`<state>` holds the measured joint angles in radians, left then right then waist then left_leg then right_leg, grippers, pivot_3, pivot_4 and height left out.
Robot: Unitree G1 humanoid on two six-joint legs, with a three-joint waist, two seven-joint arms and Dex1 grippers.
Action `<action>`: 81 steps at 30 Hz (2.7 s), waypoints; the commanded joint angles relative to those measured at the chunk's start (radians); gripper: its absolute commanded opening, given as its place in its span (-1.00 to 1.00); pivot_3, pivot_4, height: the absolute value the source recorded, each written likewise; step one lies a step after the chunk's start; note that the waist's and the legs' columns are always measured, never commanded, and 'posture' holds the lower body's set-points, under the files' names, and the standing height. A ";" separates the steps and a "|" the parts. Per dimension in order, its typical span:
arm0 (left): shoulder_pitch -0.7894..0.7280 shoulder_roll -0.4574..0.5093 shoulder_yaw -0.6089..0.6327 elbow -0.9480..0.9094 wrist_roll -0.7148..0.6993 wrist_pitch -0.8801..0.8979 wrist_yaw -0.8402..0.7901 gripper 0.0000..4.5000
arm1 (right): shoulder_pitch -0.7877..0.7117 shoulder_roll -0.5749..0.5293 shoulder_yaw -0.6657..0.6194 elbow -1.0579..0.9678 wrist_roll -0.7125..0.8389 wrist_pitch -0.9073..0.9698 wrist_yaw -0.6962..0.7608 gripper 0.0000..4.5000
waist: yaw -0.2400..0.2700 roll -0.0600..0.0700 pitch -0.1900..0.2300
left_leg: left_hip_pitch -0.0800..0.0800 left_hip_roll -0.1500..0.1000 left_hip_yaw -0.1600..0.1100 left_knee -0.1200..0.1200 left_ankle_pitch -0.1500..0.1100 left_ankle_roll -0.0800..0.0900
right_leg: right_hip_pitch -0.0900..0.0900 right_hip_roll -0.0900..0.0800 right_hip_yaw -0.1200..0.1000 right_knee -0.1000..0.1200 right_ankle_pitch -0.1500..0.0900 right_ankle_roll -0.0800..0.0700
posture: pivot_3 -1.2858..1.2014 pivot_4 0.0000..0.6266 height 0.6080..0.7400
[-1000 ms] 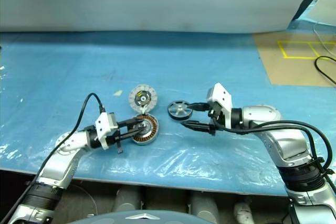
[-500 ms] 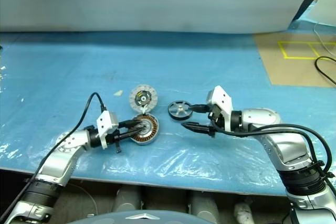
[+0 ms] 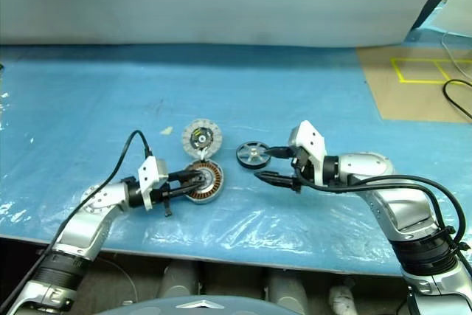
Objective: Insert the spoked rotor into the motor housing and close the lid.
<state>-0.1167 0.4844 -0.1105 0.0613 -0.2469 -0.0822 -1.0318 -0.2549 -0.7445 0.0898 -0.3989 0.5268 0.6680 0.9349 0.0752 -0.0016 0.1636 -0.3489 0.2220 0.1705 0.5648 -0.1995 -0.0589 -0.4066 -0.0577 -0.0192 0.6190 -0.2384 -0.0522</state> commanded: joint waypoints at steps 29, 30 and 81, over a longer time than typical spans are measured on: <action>-0.033 0.049 -0.025 -0.124 -0.011 0.111 -0.006 -0.70 | -0.005 -0.004 -0.005 -0.056 0.005 0.027 -0.025 0.43 | -0.004 0.000 0.000 | 0.000 0.000 0.000 0.000 0.000 -0.001 | -0.001 0.000 0.000 0.000 0.000 0.000 | 0.03 -0.52 1.00; -0.032 0.049 -0.024 -0.122 -0.008 0.110 -0.005 -0.70 | -0.005 -0.004 -0.005 -0.056 0.004 0.027 -0.025 0.43 | -0.004 0.000 0.000 | 0.000 0.000 0.000 0.000 0.000 -0.001 | -0.001 0.000 0.000 0.000 0.000 0.000 | 0.03 -0.52 1.00; -0.039 0.032 0.043 -0.059 -0.051 0.101 0.023 0.04 | 0.003 0.007 0.003 -0.041 -0.021 0.014 -0.035 0.43 | -0.003 0.000 0.000 | 0.000 0.000 0.000 0.000 0.000 -0.001 | 0.000 0.000 0.000 0.000 0.000 0.000 | 0.03 -0.52 1.00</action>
<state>-0.1493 0.5177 -0.1119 0.0384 -0.2566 0.0034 -1.0268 -0.2483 -0.7391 0.1015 -0.4098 0.5055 0.6974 0.8983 0.0717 -0.0016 0.1636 -0.3492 0.2224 0.1705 0.5649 -0.1991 -0.0597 -0.4071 -0.0574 -0.0191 0.6192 -0.2382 -0.0520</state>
